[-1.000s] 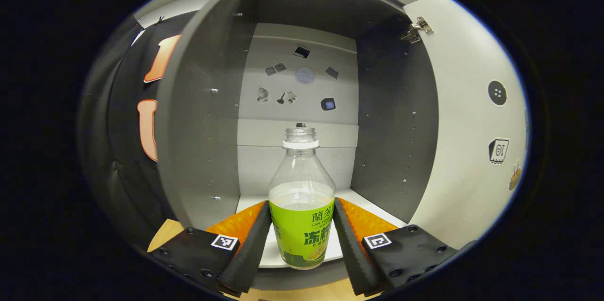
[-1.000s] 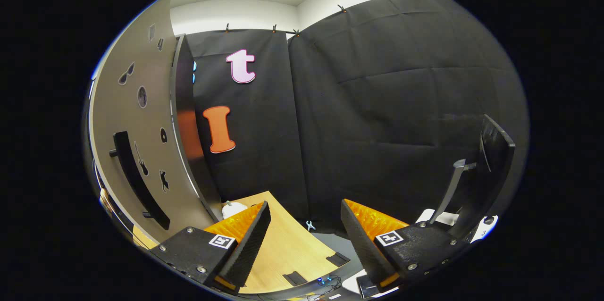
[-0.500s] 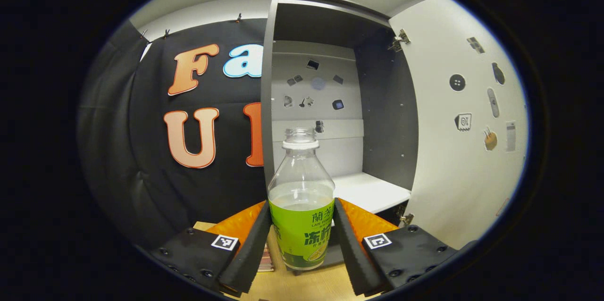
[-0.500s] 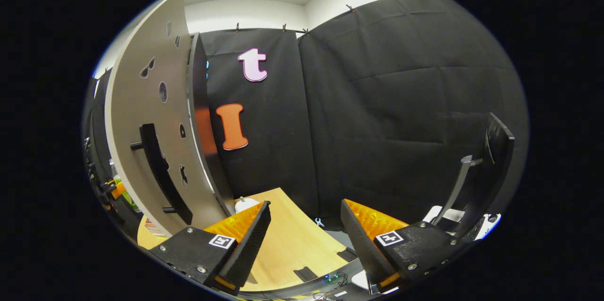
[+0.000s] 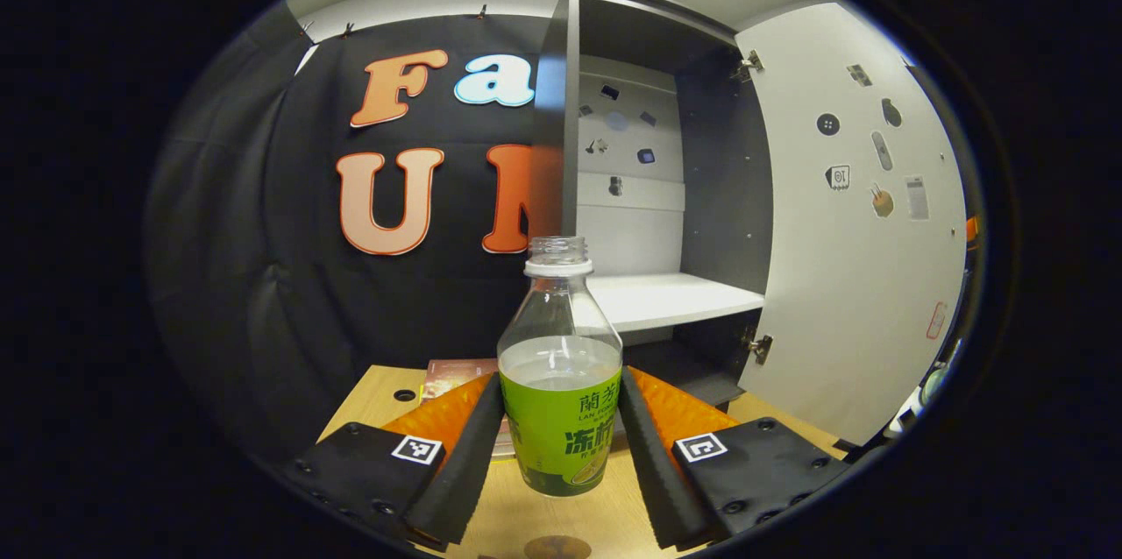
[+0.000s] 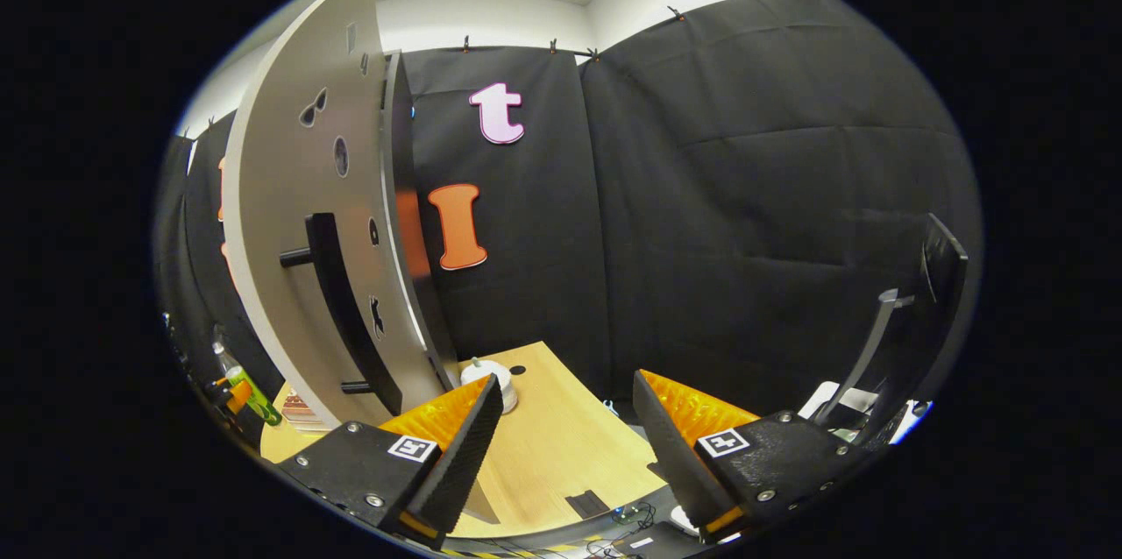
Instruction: Open the cabinet door with the right hand, grasp the bottle in the cabinet with the left hand and place it on the coaster, then close the cabinet door with the right hand.
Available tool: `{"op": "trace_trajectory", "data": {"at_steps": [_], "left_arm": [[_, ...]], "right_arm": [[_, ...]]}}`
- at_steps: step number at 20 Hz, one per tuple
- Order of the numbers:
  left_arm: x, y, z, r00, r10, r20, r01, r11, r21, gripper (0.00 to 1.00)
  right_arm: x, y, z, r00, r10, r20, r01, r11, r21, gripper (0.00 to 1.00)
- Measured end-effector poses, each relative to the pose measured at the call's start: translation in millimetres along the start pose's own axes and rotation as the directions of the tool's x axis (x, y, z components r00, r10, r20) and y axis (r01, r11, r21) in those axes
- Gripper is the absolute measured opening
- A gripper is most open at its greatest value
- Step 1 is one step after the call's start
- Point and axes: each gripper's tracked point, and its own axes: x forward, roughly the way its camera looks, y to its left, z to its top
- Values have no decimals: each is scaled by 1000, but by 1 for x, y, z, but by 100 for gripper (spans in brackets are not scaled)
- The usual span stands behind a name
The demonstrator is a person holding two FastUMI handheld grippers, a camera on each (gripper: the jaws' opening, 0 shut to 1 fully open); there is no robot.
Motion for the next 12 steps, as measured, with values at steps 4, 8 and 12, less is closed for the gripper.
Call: {"op": "trace_trajectory", "data": {"at_steps": [4,8,12], "left_arm": [[-18,7,-51,999,1,-38,0,1000,8,82],[-29,12,-104,995,25,-96,-29,998,-48,82],[-37,15,-137,993,59,-106,-65,997,-53,82]], "right_arm": [[-3,0,8,1000,-9,8,9,1000,-5,93],[-4,3,8,1000,-16,-2,16,1000,-19,93],[-4,2,8,999,-29,-14,28,999,-31,93]]}}
